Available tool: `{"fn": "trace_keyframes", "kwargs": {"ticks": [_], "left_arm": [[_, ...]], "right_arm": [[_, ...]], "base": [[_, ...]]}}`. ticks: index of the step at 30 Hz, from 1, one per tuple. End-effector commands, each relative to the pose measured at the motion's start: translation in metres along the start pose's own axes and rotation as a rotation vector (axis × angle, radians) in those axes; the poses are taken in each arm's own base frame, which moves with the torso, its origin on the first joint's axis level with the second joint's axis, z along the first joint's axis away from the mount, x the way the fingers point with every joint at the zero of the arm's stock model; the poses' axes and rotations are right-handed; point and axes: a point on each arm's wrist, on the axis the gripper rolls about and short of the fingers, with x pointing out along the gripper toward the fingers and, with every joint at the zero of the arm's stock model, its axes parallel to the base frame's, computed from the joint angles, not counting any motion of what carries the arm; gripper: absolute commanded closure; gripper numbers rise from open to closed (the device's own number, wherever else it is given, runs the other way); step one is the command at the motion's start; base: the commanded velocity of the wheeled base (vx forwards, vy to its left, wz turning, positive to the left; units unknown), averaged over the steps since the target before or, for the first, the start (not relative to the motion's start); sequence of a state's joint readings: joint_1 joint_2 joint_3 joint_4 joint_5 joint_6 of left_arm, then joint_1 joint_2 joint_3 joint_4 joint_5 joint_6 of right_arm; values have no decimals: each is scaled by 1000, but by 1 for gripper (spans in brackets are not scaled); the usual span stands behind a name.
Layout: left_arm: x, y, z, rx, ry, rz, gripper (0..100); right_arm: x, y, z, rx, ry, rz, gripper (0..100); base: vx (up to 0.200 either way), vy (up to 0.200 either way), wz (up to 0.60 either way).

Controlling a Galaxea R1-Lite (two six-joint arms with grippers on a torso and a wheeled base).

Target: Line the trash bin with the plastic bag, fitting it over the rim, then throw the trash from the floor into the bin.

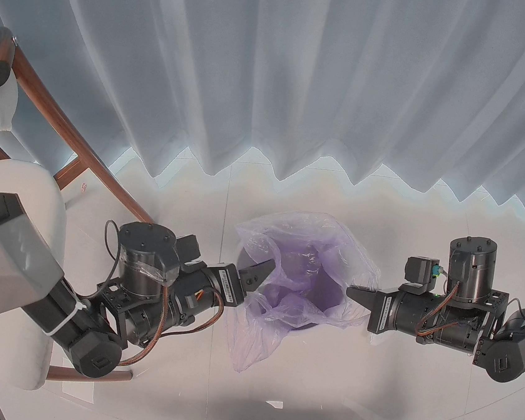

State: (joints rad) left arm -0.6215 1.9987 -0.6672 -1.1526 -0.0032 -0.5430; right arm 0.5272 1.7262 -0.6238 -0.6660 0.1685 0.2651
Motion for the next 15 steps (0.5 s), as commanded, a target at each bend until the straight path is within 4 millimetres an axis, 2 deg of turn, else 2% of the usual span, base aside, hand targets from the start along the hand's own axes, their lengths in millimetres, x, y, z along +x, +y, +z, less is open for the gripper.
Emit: {"fn": "trace_keyframes", "kwargs": {"ticks": [1,9,15], "left_arm": [[4,-5,-7,4,13,-17,0],[13,-17,10,5,-80,-80,0],[5,-21,-12,31,12,-98,0]], "right_arm": [[0,0,-1,-1,4,0,100],[-1,-1,-6,0,21,-2,100],[1,-1,-6,0,22,-2,100]], "base": [[0,0,0],[0,0,0],[0,0,0]]}}
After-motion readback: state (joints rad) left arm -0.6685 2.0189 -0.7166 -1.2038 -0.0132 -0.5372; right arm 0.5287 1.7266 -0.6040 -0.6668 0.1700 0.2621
